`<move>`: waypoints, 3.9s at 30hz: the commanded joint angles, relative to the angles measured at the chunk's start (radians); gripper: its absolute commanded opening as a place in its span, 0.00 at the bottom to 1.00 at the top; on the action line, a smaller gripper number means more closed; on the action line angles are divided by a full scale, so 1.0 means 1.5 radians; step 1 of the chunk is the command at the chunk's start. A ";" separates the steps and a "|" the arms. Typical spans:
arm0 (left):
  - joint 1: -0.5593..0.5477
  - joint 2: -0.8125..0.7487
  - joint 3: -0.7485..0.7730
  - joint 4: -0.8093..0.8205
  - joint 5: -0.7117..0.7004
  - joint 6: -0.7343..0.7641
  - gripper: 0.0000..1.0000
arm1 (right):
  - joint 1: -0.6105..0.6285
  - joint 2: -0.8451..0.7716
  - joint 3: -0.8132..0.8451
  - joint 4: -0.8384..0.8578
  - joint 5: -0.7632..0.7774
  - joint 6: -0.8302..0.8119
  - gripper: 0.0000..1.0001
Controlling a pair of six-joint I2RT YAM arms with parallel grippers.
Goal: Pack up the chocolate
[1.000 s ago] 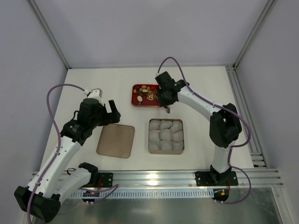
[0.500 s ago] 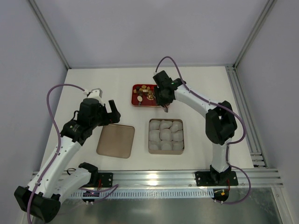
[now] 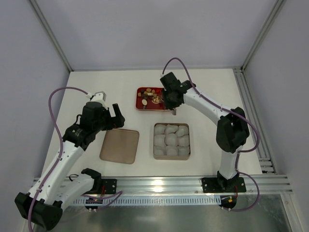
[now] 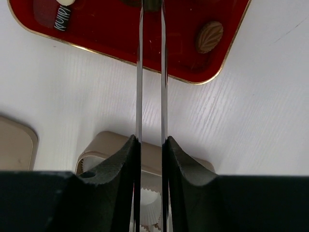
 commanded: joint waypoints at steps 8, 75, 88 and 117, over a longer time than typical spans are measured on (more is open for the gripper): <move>0.002 0.001 -0.004 0.019 0.022 -0.006 1.00 | 0.004 -0.224 -0.104 -0.040 -0.042 0.013 0.17; 0.002 0.000 -0.002 0.012 0.003 -0.005 1.00 | 0.019 -0.396 -0.200 -0.050 -0.087 0.013 0.46; 0.002 -0.004 -0.004 0.012 0.007 -0.006 1.00 | -0.066 -0.105 0.028 -0.043 -0.030 -0.036 0.47; 0.002 -0.007 -0.004 0.014 0.016 -0.007 1.00 | -0.049 0.015 0.061 -0.039 0.006 0.032 0.49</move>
